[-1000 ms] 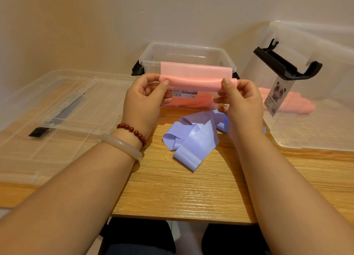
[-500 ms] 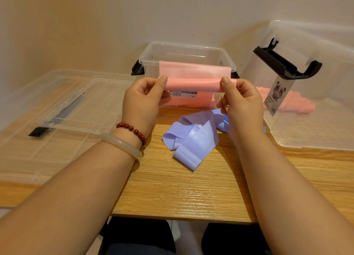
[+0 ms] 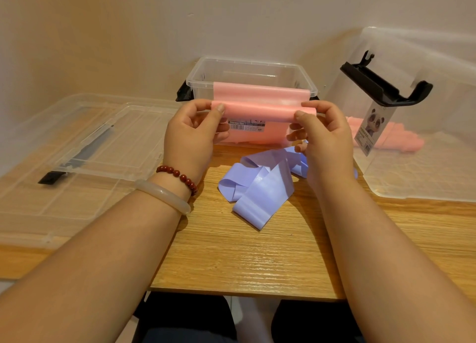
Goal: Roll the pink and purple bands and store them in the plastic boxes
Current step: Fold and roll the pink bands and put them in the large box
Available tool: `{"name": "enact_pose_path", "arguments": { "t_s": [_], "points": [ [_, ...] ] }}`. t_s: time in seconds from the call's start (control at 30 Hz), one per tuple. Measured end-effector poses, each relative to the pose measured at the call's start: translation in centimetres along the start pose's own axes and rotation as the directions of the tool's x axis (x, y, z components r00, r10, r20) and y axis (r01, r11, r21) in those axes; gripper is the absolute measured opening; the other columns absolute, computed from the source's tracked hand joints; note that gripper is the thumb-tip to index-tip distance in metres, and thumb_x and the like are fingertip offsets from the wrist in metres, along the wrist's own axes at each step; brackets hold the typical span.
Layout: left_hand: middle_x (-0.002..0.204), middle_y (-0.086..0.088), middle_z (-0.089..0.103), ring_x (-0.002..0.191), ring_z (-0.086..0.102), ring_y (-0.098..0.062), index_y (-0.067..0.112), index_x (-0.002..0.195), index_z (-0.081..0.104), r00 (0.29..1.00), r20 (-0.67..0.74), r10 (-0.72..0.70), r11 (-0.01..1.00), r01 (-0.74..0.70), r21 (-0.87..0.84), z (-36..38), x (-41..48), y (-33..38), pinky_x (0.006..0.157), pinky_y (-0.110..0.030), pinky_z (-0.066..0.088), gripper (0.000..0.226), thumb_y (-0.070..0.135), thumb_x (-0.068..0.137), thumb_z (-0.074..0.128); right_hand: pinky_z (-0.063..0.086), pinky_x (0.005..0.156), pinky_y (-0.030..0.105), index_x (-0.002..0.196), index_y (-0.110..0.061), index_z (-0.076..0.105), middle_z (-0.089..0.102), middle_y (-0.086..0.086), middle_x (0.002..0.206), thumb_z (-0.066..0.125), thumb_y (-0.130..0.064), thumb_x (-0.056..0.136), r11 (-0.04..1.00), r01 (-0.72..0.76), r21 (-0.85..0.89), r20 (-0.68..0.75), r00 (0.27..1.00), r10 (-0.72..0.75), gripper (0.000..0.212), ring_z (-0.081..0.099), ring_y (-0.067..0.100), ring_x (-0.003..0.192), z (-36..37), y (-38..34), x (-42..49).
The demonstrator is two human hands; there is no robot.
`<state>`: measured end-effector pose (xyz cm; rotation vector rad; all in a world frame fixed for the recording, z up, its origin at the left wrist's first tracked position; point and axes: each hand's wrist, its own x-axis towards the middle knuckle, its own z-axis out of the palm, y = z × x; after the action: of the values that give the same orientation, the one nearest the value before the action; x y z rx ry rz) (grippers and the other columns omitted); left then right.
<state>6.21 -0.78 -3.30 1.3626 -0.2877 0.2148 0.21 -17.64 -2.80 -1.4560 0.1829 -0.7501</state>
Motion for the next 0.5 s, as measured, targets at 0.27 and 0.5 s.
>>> {"name": "enact_pose_path", "arguments": {
  "t_s": [0.27,0.5],
  "points": [
    [0.082,0.002,0.066,0.076,0.068,-0.008,0.018,0.09,0.063,1.0,-0.014,-0.002,1.0,0.001,-0.011,0.04,0.08,-0.02,0.068,-0.021,0.055,0.008,0.011,0.094,0.061,0.046,0.051,0.019,0.088,-0.023,0.061,0.066,0.002,0.074,0.063,-0.026,0.095,0.996,0.035,-0.078,-0.039,0.998,-0.039,0.008,0.065,0.019,0.07,0.01,0.17,-0.04],
    [0.094,0.0,0.061,0.079,0.067,-0.01,0.021,0.107,0.063,0.998,0.059,-0.018,0.999,0.02,-0.045,-0.11,-0.06,0.24,0.073,-0.024,0.056,0.018,0.008,0.096,0.055,0.049,0.059,0.027,0.083,-0.02,0.06,0.067,0.003,0.078,0.067,-0.027,0.092,0.998,0.035,-0.052,-0.064,0.997,-0.038,0.013,0.066,0.016,0.066,0.21,0.67,0.31]
  ]
}}
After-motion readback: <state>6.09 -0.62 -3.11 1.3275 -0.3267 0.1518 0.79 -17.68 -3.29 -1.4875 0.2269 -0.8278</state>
